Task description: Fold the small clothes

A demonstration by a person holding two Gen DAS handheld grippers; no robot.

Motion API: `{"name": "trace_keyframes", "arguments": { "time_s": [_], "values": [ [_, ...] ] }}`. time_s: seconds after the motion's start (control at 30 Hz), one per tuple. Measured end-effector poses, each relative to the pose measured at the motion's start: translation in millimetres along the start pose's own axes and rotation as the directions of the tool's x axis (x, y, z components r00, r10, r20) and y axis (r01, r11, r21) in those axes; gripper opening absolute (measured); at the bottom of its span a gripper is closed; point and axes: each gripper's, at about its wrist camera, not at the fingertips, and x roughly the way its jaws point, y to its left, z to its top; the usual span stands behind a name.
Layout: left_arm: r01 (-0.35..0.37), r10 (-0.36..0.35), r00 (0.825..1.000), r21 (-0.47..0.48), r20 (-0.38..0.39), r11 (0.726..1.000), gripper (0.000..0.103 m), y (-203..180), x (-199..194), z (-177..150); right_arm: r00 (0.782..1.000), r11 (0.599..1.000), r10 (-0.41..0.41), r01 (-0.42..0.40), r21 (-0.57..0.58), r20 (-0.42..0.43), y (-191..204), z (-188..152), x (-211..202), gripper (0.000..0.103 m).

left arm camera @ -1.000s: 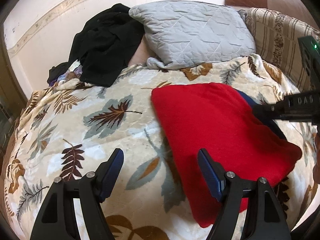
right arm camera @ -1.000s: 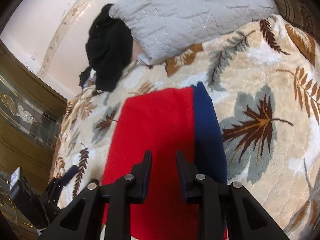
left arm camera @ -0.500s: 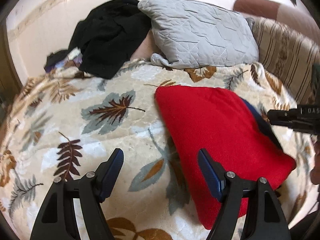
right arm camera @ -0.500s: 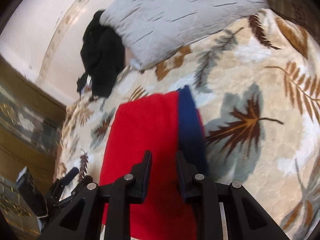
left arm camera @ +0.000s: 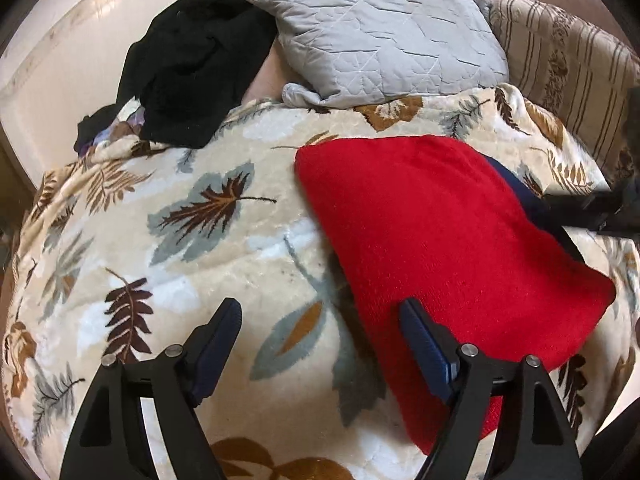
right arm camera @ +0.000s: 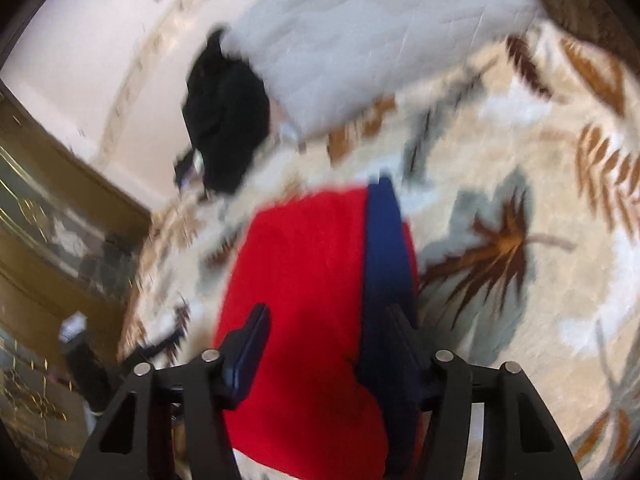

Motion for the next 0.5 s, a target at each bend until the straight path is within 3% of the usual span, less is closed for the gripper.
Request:
{"name": "trace_keyframes", "arguments": {
  "time_s": [0.07,0.23,0.33,0.43,0.5],
  "values": [
    [0.011,-0.011,1.0,-0.012,-0.003,1.0,0.082,3,1,0,0.999,0.999,-0.034,0.034,-0.017,-0.011,1,2,10,0.058],
    [0.011,-0.011,1.0,-0.018,0.001,1.0,0.082,7,-1,2,0.995,1.0,0.011,-0.01,-0.008,0.098,18,35,-13,0.058],
    [-0.015,0.015,1.0,-0.009,0.011,1.0,0.082,8,-1,3,0.993,1.0,0.019,-0.019,-0.007,0.115,28,58,-6,0.057],
    [-0.013,0.013,1.0,-0.01,0.007,1.0,0.082,9,3,4,0.997,1.0,-0.003,0.004,-0.007,0.081,34,76,21,0.04],
    [-0.016,0.016,1.0,0.003,0.014,1.0,0.082,8,3,4,0.999,0.999,-0.042,0.041,0.013,0.03,31,80,47,0.04]
  ]
}}
